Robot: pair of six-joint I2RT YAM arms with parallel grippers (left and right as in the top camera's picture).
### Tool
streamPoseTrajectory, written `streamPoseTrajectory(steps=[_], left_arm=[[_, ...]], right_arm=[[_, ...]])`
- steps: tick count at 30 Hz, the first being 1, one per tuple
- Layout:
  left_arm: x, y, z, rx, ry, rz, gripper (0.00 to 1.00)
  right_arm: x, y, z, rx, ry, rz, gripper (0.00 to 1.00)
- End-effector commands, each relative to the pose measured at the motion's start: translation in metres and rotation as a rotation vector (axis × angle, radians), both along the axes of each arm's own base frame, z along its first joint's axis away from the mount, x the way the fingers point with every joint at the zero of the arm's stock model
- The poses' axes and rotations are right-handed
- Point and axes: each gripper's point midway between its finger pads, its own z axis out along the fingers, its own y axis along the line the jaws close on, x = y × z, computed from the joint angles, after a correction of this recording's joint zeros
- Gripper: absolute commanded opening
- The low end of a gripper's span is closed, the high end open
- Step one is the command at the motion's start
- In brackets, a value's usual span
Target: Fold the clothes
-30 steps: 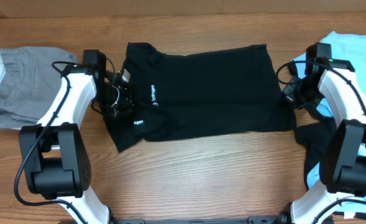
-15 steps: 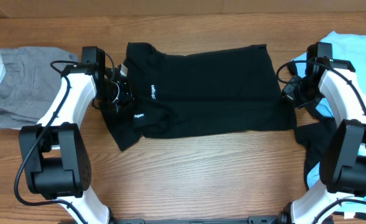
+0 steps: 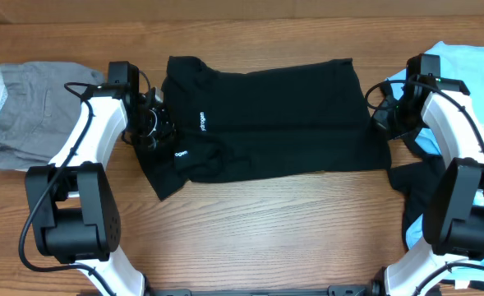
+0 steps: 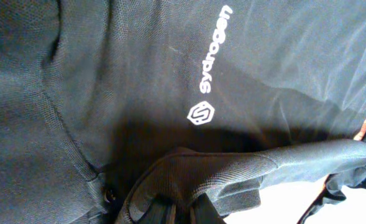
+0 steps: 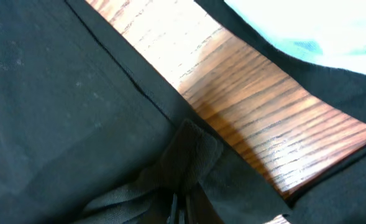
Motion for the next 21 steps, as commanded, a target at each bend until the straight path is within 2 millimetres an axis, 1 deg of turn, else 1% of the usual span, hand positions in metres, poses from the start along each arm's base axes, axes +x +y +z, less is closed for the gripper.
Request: streamPoseTrajectory(steps=[1,4,6,8,9,11,12,14,15,16,18,21], left_arm=[[0.000,0.002,-0.004,0.019,0.012,0.020,0.07],[0.001,0.003,-0.004,0.022,0.011,0.021,0.08],[0.001,0.003,-0.004,0.022,0.011,0.024,0.09],[0.003,0.004,-0.004,0.025,0.004,0.024,0.20],[0.004,0.004,-0.004,0.025,-0.005,0.024,0.22],[0.009,0.004,-0.003,0.025,-0.023,0.025,0.29],[0.010,0.004,-0.003,0.025,-0.029,0.025,0.34],[0.012,0.003,-0.002,0.021,-0.039,0.027,0.37],[0.013,0.001,-0.001,0.004,-0.041,0.024,0.37],[0.013,-0.008,0.006,-0.055,-0.049,0.011,0.37],[0.013,-0.020,0.015,-0.130,-0.069,-0.029,0.38],[0.006,-0.042,0.028,-0.242,-0.088,-0.106,0.41]], right_arm=[[0.004,0.000,0.005,-0.003,-0.026,0.015,0.04],[0.007,-0.001,0.006,-0.005,-0.036,0.016,0.05],[0.009,-0.001,0.006,-0.008,-0.045,0.019,0.11],[0.010,-0.001,0.006,-0.009,-0.051,0.021,0.11],[0.011,-0.001,0.006,-0.010,-0.053,0.031,0.11],[0.011,-0.001,0.007,-0.012,-0.057,0.047,0.20],[0.011,-0.001,0.007,-0.015,-0.057,0.060,0.25],[0.010,-0.001,0.006,-0.017,-0.054,0.072,0.26],[0.009,-0.001,0.006,-0.017,-0.047,0.079,0.28],[0.002,0.000,0.005,-0.019,-0.022,0.096,0.29],[-0.005,0.001,0.003,-0.012,0.011,0.096,0.30],[-0.020,0.004,0.000,0.001,0.070,0.096,0.30]])
